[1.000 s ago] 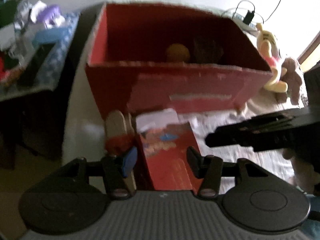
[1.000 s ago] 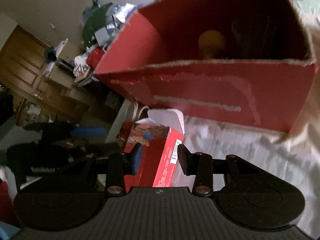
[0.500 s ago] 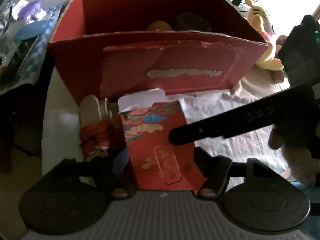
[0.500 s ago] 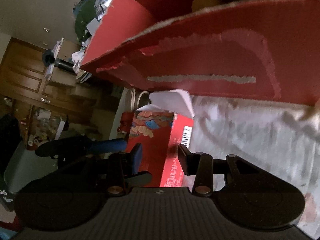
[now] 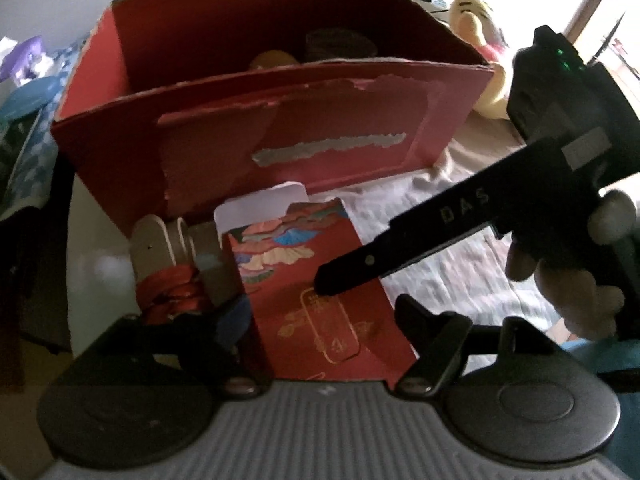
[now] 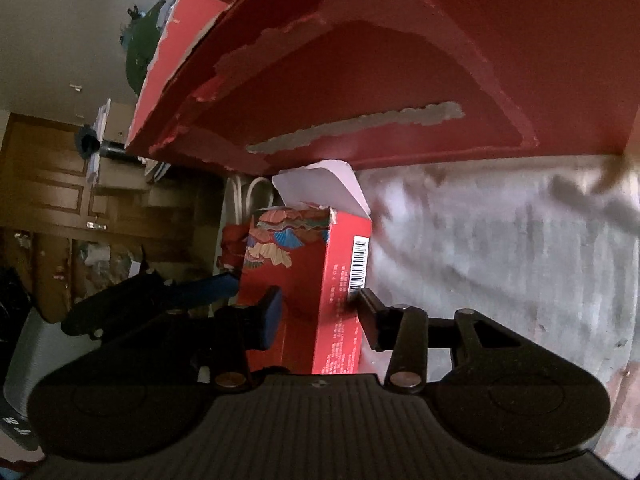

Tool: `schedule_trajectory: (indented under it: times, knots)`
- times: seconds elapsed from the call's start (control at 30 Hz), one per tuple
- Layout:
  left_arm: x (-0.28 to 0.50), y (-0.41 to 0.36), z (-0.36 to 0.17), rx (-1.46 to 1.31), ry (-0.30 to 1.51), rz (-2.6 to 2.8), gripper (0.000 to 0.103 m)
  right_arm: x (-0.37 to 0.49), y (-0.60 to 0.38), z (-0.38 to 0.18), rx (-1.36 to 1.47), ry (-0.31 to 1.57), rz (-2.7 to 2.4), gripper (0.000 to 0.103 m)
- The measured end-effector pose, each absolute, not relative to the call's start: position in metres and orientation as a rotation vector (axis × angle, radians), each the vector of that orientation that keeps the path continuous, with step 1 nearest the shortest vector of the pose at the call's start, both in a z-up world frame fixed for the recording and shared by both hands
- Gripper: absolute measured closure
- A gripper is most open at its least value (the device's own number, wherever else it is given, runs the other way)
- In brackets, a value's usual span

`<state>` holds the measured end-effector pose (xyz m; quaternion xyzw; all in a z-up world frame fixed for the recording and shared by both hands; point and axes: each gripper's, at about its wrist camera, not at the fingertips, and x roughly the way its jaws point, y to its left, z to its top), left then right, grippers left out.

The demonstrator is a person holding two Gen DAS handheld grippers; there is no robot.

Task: Organize objects
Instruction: 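Grasp the red printed carton with the right tool and lift it, then carry the carton over the red box and lower it inside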

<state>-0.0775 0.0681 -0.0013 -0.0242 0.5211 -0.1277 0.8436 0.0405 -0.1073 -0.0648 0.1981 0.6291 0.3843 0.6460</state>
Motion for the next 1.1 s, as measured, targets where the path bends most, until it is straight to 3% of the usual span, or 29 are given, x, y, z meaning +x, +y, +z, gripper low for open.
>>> schedule_trajectory:
  times: [0.13,0.23,0.33,0.43,0.53,0.67,1.1]
  knots:
    - [-0.074,0.074,-0.002,-0.072,1.112,-0.259,0.026,0.042,-0.114,-0.064,0.459,1.42,0.861,0.061]
    - [-0.069,0.075,-0.009,-0.069,1.142,-0.244,0.025,0.042,-0.115,-0.065,0.455,1.419,0.86,0.057]
    - [-0.065,0.071,-0.015,-0.084,1.158,-0.252,0.017,0.043,-0.114,-0.066,0.457,1.424,0.862,0.056]
    - [-0.065,0.066,-0.015,-0.069,1.162,-0.258,0.017,0.044,-0.115,-0.068,0.473,1.43,0.862,0.057]
    - [-0.06,0.064,-0.013,-0.075,1.187,-0.303,0.021,0.045,-0.12,-0.066,0.467,1.439,0.854,0.057]
    - [-0.055,0.055,-0.005,-0.02,1.226,-0.389,0.034,0.045,-0.136,-0.061,0.465,1.458,0.828,0.057]
    - [-0.036,-0.043,0.011,0.272,1.124,-0.73,0.036,0.018,-0.234,-0.047,0.636,1.443,0.574,0.058]
